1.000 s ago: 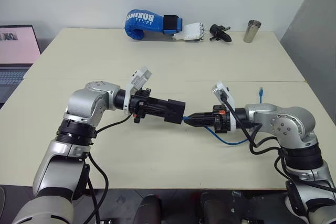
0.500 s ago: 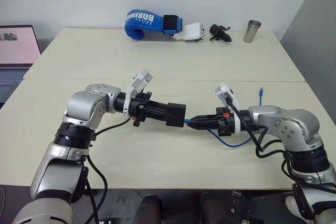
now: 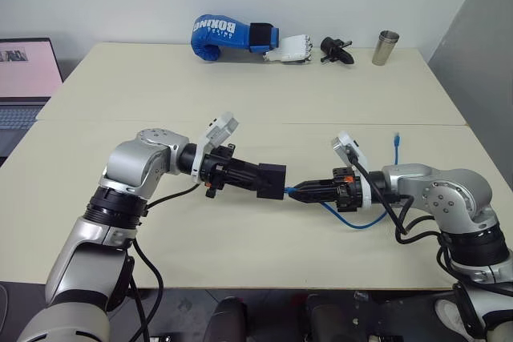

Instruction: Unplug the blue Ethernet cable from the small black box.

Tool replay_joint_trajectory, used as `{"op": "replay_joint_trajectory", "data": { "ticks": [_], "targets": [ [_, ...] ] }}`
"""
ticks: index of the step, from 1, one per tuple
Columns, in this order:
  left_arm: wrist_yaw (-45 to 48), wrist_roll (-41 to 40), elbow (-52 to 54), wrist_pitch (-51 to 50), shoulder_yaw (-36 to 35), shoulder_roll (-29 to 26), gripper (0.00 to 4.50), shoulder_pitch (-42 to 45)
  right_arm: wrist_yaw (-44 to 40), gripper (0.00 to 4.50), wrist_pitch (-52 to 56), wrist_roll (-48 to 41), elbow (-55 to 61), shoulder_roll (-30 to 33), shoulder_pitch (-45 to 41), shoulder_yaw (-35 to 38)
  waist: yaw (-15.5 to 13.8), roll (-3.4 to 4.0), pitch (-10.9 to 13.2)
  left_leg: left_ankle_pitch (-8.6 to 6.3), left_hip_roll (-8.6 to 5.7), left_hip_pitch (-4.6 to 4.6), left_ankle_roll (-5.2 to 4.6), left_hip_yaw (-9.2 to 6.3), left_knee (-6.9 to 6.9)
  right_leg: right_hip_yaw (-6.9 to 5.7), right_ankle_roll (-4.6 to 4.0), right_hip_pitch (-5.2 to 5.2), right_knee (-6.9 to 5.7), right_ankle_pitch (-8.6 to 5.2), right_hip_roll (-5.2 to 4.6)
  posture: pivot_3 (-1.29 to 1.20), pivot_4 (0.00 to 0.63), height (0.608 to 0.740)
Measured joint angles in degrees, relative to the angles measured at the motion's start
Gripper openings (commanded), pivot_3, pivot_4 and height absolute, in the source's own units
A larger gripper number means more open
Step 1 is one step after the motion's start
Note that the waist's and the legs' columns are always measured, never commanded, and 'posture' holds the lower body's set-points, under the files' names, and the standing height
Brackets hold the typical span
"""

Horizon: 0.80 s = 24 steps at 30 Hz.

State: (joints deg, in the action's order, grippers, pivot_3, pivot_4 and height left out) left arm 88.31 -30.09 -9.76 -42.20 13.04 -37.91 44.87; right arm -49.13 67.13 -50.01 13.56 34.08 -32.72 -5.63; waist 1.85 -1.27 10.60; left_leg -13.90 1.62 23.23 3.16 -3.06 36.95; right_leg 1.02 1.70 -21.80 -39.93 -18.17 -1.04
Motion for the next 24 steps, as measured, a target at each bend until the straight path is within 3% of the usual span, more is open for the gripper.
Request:
{"op": "replay_joint_trajectory", "data": {
  "ticks": [2, 4, 9, 24],
  "targets": [
    [0.02, -0.05, 0.10, 0.07, 0.09, 0.00, 0.79, 0.00, 0.36, 0.05, 0.25, -0.39, 0.37, 0.27, -0.02, 0.01, 0.02, 0.00, 0.00, 0.00, 0.00, 0.00, 0.00, 0.00, 0.00, 0.00, 0.00, 0.00, 0.00, 0.00, 0.00, 0.00, 0.150, 0.740],
    [0.01, -0.14, 0.14, -0.04, 0.09, 0.00, 0.79, 0.00, 0.91, 0.75, 0.84, -0.75, 1.14, 0.27, -0.17, 0.08, 0.05, 0.00, 0.00, 0.00, 0.01, 0.00, 0.00, 0.00, 0.00, 0.00, 0.00, 0.00, 0.00, 0.00, 0.00, 0.00, 0.150, 0.740],
    [0.03, -0.21, -0.05, -0.09, -1.19, -1.31, 0.79, 0.22, 3.37, 1.94, 3.26, 0.44, 1.13, 1.97, -0.01, 0.02, -0.01, 0.00, 0.00, 0.00, 0.00, 0.00, 0.00, 0.00, 0.00, -0.01, 0.00, 0.00, 0.01, 0.00, 0.00, 0.00, 0.150, 0.740],
    [2.21, 0.01, -0.13, 0.16, -0.99, -0.69, 0.79, 0.65, 5.87, 1.99, 7.06, -0.68, 3.79, -1.37, -4.65, -0.11, 0.01, 0.00, 0.00, 0.00, 0.00, 0.02, 0.00, 0.00, 0.01, 0.00, 0.00, -0.02, -0.01, 0.00, 0.00, 0.00, 0.150, 0.740]
  ]
}}
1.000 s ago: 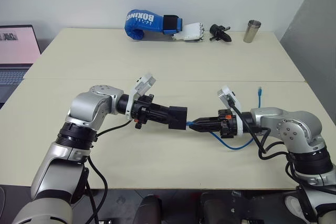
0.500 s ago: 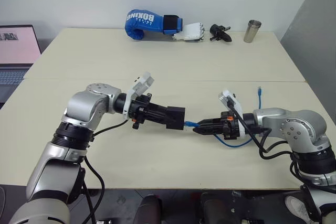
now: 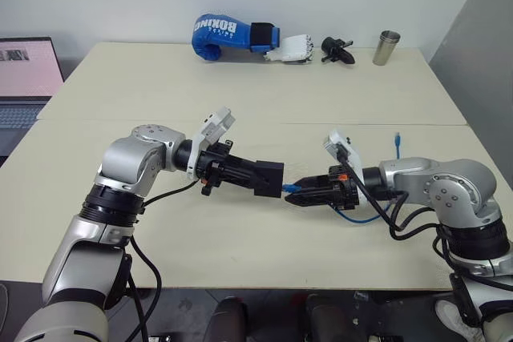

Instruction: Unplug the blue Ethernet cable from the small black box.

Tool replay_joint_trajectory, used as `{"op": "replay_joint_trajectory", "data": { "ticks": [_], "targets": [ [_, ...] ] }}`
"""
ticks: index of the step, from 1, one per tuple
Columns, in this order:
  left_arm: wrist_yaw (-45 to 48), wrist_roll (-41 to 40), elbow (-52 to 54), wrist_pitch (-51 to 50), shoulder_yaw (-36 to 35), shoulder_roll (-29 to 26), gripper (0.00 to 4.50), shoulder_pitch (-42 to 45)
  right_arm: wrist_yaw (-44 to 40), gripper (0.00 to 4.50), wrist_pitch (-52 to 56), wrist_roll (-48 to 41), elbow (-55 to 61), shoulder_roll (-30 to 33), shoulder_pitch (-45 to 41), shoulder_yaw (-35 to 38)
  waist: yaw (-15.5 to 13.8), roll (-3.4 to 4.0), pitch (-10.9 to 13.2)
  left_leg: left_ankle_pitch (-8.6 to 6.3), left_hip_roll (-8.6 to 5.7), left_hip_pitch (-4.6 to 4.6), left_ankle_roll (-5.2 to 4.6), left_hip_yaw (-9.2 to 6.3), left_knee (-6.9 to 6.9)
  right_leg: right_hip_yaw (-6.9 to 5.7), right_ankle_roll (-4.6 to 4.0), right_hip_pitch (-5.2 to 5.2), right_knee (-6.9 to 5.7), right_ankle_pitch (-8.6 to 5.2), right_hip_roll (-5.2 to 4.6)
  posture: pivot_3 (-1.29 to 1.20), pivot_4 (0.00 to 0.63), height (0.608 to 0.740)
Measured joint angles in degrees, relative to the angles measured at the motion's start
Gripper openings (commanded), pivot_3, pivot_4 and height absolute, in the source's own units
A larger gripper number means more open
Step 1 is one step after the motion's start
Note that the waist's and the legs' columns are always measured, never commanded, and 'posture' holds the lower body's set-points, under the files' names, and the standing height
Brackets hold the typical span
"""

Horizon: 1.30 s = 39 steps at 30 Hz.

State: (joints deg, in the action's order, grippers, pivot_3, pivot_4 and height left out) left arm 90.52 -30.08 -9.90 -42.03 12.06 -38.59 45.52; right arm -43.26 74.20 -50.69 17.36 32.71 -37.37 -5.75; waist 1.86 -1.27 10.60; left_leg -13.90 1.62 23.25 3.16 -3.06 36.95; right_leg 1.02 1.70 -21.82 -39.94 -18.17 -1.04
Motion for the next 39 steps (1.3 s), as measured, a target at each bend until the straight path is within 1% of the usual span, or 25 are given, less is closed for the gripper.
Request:
{"op": "replay_joint_trajectory", "data": {
  "ticks": [23, 25, 26, 29, 32, 33, 39],
  "targets": [
    [0.11, 0.54, 0.00, 0.25, 0.00, 0.01, 0.79, 0.02, -1.23, 1.99, 1.46, -0.04, -4.53, -0.52, -2.59, -0.17, 0.01, 0.00, 0.00, 0.00, 0.01, 0.00, 0.00, 0.00, 0.00, 0.00, 0.00, 0.00, 0.00, 0.00, 0.00, 0.00, 0.150, 0.740],
    [0.11, 0.53, 0.01, 0.25, 0.00, 0.01, 0.79, 0.02, -1.47, 1.62, 1.46, -0.04, -4.72, -0.52, -2.61, -0.17, 0.01, 0.00, 0.00, 0.00, 0.01, 0.00, 0.00, 0.00, 0.00, 0.00, 0.00, 0.00, -0.01, 0.00, 0.00, 0.00, 0.150, 0.740],
    [0.11, 0.57, 0.01, 0.25, 0.00, 0.01, 0.79, 0.02, -1.64, 1.51, 1.47, -0.04, -4.74, -0.52, -2.62, -0.17, 0.01, 0.00, 0.00, 0.00, 0.01, 0.00, 0.00, 0.00, 0.00, 0.00, 0.00, 0.00, 0.00, 0.00, 0.00, 0.00, 0.150, 0.740],
    [0.06, 0.96, 0.01, 0.25, -0.01, 0.01, 0.79, 0.02, -2.15, 0.70, 1.48, -0.05, -4.76, -0.54, -2.76, -0.40, 0.02, 0.00, 0.00, 0.00, 0.01, 0.00, 0.00, 0.00, 0.00, 0.00, 0.00, 0.00, 0.00, 0.00, 0.00, 0.00, 0.150, 0.740],
    [-0.02, 1.27, -0.02, 0.25, -0.05, -0.04, 0.79, 0.02, -3.00, 0.16, 1.50, -0.13, -4.79, -0.54, -2.96, -0.71, 0.02, 0.00, 0.00, 0.00, 0.01, 0.00, 0.00, 0.00, 0.00, -0.01, 0.00, 0.00, -0.01, 0.00, 0.00, 0.00, 0.150, 0.740],
    [-0.02, 1.28, -0.02, 0.25, -0.06, -0.08, 0.79, 0.02, -3.01, 0.08, 1.52, -0.11, -4.79, -0.54, -3.05, -0.80, 0.02, 0.00, 0.00, 0.00, 0.01, 0.00, 0.00, 0.00, 0.00, 0.00, 0.00, -0.01, -0.01, 0.00, 0.00, 0.00, 0.150, 0.740],
    [0.05, 1.29, 0.00, 0.24, -0.03, -0.27, 0.79, 0.01, -3.09, 0.07, 2.07, -0.07, -5.19, -0.53, -3.86, -1.21, 0.01, 0.00, 0.00, 0.00, 0.01, 0.00, 0.00, 0.00, 0.00, 0.00, 0.00, -0.01, 0.00, 0.00, 0.00, 0.00, 0.150, 0.740]
  ]
}}
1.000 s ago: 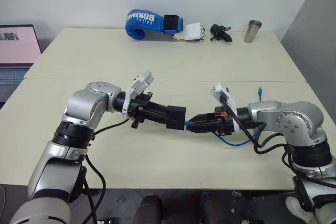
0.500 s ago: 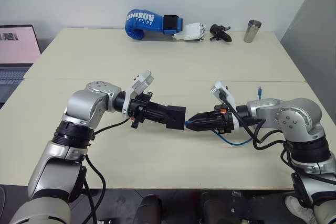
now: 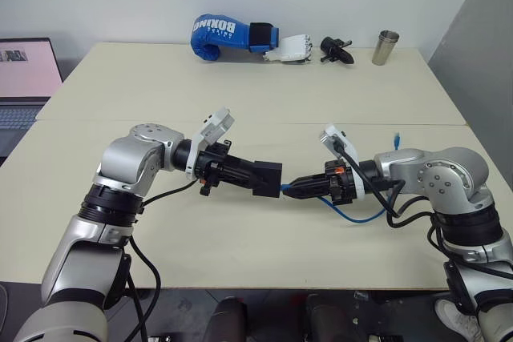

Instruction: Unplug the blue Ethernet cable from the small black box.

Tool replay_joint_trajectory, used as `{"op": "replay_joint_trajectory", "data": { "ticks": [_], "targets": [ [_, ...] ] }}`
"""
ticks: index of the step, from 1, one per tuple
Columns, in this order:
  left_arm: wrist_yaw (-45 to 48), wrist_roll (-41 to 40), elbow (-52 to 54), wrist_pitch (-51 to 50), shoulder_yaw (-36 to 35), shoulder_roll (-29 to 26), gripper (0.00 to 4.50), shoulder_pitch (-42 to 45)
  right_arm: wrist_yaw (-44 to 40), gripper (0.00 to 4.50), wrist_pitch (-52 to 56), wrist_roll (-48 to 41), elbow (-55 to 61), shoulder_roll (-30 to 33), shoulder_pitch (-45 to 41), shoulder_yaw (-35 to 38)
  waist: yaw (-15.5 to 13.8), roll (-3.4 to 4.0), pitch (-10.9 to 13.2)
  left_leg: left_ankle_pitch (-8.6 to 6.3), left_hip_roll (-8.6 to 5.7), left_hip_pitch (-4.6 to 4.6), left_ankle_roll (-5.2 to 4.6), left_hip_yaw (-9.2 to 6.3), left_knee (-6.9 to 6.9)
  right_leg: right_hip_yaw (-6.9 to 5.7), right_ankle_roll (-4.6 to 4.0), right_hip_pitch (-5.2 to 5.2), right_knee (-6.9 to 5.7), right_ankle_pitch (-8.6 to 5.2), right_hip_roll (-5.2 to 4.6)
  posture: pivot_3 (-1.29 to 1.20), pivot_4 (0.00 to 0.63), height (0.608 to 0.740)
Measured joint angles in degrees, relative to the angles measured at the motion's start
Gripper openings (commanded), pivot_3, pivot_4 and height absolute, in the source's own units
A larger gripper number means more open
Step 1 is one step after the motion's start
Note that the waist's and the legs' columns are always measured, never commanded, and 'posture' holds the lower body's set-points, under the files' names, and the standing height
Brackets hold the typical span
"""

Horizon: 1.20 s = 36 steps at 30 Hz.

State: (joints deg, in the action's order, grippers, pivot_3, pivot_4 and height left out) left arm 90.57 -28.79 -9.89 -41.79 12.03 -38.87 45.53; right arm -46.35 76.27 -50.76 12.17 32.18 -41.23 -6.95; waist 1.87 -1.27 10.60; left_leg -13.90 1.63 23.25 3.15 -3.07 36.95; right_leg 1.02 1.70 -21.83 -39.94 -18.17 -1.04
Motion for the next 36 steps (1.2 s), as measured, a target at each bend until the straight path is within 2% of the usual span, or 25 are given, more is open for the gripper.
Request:
{"op": "replay_joint_trajectory", "data": {
  "ticks": [7, 12, 18, 22, 28, 30, 31, 36],
  "targets": [
    [0.14, -0.41, 0.46, 0.17, 1.39, -0.77, 0.79, -0.21, -1.20, 0.06, 0.12, 0.11, -0.21, 0.73, -0.02, -1.18, 0.00, 0.00, 0.00, 0.00, 0.00, 0.00, 0.00, 0.00, 0.00, 0.00, 0.00, 0.00, 0.00, 0.00, 0.00, 0.00, 0.150, 0.740],
    [1.31, -0.29, -0.62, 1.93, 1.82, -4.28, 0.79, -0.03, -2.17, 0.05, -0.69, 2.44, -1.82, 5.89, 2.44, -1.06, -0.01, 0.00, 0.00, 0.00, -0.01, 0.00, 0.00, 0.01, -0.01, 0.00, 0.00, 0.00, 0.01, 0.00, 0.00, 0.00, 0.150, 0.740],
    [1.34, 0.07, -2.62, 3.65, 1.83, -4.75, 0.79, 0.33, -2.24, 0.05, -1.71, 3.39, -2.33, 7.07, 5.20, -0.99, 0.00, 0.00, 0.00, 0.00, -0.01, 0.01, 0.00, 0.01, 0.00, 0.01, 0.00, -0.01, 0.00, 0.00, 0.00, 0.00, 0.150, 0.740],
    [1.32, 0.56, -2.75, 3.67, 1.74, -4.67, 0.79, 0.32, 0.50, 0.05, -6.80, 8.22, -3.88, 7.05, 5.66, -0.49, 0.02, 0.00, 0.00, 0.00, -0.01, 0.01, 0.00, 0.01, 0.00, 0.00, 0.00, -0.01, 0.00, 0.00, 0.00, 0.00, 0.150, 0.740],
    [-0.11, 0.81, -1.60, 3.44, 1.03, -4.16, 0.79, -1.53, 6.79, 0.05, -24.21, 23.94, -9.72, 7.75, 8.17, -2.49, 0.00, 0.00, 0.00, 0.00, -0.01, 0.03, 0.00, 0.03, 0.01, 0.02, 0.00, -0.02, 0.01, 0.00, 0.00, 0.00, 0.150, 0.740],
    [-0.72, 0.80, -1.37, 3.25, 1.03, -3.91, 0.79, -2.39, 9.37, 0.75, -28.65, 28.36, -12.29, 6.09, 9.43, -3.55, 0.05, 0.00, 0.00, 0.00, 0.00, 0.15, 0.01, 0.03, 0.04, 0.03, 0.00, -0.18, -0.04, 0.00, 0.00, 0.00, 0.150, 0.740],
    [-1.01, 0.80, -1.35, 3.24, 1.03, -3.73, 0.79, -2.42, 9.95, 0.83, -29.42, 29.25, -12.88, 5.37, 9.60, -3.55, 0.09, 0.00, 0.00, 0.01, 0.00, 0.18, 0.01, 0.06, 0.03, 0.07, 0.00, -0.23, -0.06, 0.00, 0.00, 0.00, 0.150, 0.740],
    [-2.44, 0.86, -1.10, 3.34, 0.64, -3.58, 0.79, -2.43, 10.70, 2.02, -30.51, 30.59, -14.86, 3.31, 10.17, -3.08, 0.04, 0.01, 0.00, 0.02, 0.01, 0.22, 0.00, 0.06, 0.03, 0.05, -0.01, -0.29, -0.10, 0.01, 0.00, 0.00, 0.150, 0.740]
  ]
}}
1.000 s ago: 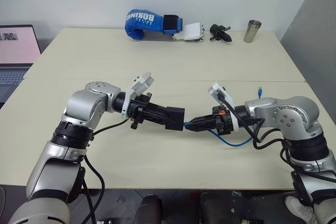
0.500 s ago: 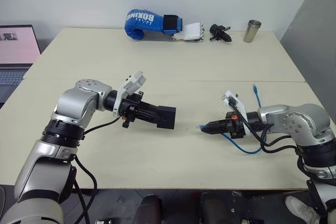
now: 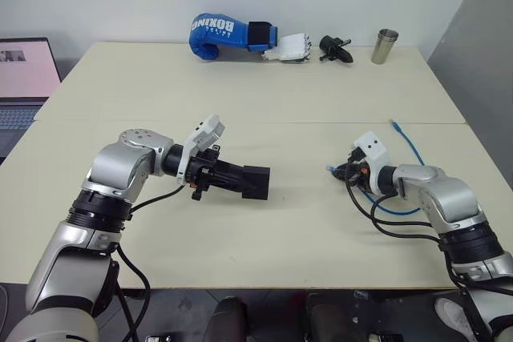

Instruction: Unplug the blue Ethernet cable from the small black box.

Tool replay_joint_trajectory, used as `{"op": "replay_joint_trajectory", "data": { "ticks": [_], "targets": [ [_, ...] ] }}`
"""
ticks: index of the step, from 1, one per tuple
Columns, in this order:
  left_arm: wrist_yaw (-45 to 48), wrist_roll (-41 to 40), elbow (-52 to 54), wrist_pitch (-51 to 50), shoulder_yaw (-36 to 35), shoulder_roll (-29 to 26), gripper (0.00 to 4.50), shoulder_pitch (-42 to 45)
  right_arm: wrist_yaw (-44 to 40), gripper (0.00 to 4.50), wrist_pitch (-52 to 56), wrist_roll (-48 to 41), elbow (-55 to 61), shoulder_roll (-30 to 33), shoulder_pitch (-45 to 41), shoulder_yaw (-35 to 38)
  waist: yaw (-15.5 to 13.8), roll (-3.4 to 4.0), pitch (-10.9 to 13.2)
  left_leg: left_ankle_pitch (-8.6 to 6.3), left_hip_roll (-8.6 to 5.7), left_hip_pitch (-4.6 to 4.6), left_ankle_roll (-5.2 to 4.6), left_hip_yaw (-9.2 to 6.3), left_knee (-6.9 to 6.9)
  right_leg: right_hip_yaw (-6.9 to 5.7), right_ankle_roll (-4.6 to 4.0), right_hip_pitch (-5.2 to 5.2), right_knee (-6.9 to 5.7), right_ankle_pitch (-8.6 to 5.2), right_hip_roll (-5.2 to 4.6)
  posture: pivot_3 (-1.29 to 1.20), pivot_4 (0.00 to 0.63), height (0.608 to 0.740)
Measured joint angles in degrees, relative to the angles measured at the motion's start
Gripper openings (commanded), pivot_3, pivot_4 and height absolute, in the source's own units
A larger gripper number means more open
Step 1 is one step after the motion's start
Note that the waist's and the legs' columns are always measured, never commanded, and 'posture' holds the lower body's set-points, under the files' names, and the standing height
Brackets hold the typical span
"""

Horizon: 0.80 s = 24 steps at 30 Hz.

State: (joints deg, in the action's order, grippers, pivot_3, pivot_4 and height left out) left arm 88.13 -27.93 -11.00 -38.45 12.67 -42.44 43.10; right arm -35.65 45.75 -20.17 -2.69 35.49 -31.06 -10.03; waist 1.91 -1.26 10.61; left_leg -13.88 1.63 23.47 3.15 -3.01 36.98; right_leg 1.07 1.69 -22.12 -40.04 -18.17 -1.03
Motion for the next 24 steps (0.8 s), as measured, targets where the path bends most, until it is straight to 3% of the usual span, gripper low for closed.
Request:
{"op": "replay_joint_trajectory", "data": {
  "ticks": [4, 10, 14, 19, 24],
  "targets": [
    [-3.47, 0.23, -0.14, 0.94, -2.50, 1.26, 0.79, -0.06, -1.00, 2.79, 0.73, -0.37, 0.49, 0.05, 0.19, 1.94, -0.09, 0.00, 0.00, 0.00, -0.02, 0.01, 0.00, 0.01, 0.01, 0.01, 0.00, 0.01, 0.02, 0.00, -0.02, 0.00, 0.150, 0.740],
    [-22.10, 4.53, -4.70, 11.21, -10.05, 10.40, 0.79, -0.96, -4.27, 2.81, 3.34, -5.17, 11.50, 0.31, -0.14, 5.27, -0.19, 0.00, 0.00, 0.00, 0.00, 0.03, 0.00, -0.05, 0.04, -0.02, 0.00, 0.01, 0.00, 0.00, -0.05, 0.00, 0.150, 0.740],
    [-41.21, 13.13, -13.07, 27.63, -13.37, 16.14, 0.79, -3.34, -2.79, 2.81, 4.92, -6.78, 19.01, -4.83, -4.18, 3.52, 0.27, 0.00, -0.02, 0.00, 0.04, -0.07, -0.01, -0.03, 0.01, 0.02, -0.04, 0.02, -0.02, 0.04, -0.03, 0.00, 0.150, 0.740],
    [-57.10, 20.41, -25.35, 39.47, -15.41, 19.00, 0.79, -7.53, 1.03, 2.81, 4.81, -3.46, 17.13, -12.50, -6.00, -3.44, -0.15, 0.00, -0.02, 0.01, -0.03, 0.08, 0.00, -0.04, 0.08, -0.05, -0.04, -0.07, -0.06, 0.05, -0.10, 0.00, 0.150, 0.740],
    [-62.94, 20.73, -27.99, 42.28, -17.70, 20.05, 0.79, -7.71, 1.82, 2.81, 3.63, -1.03, 13.68, -14.60, -9.58, -5.28, -0.59, -0.04, -0.05, 0.01, -0.11, 0.23, 0.00, -0.10, 0.23, -0.11, 0.02, -0.09, -0.05, 0.11, -0.23, 0.00, 0.150, 0.740]
  ]
}}
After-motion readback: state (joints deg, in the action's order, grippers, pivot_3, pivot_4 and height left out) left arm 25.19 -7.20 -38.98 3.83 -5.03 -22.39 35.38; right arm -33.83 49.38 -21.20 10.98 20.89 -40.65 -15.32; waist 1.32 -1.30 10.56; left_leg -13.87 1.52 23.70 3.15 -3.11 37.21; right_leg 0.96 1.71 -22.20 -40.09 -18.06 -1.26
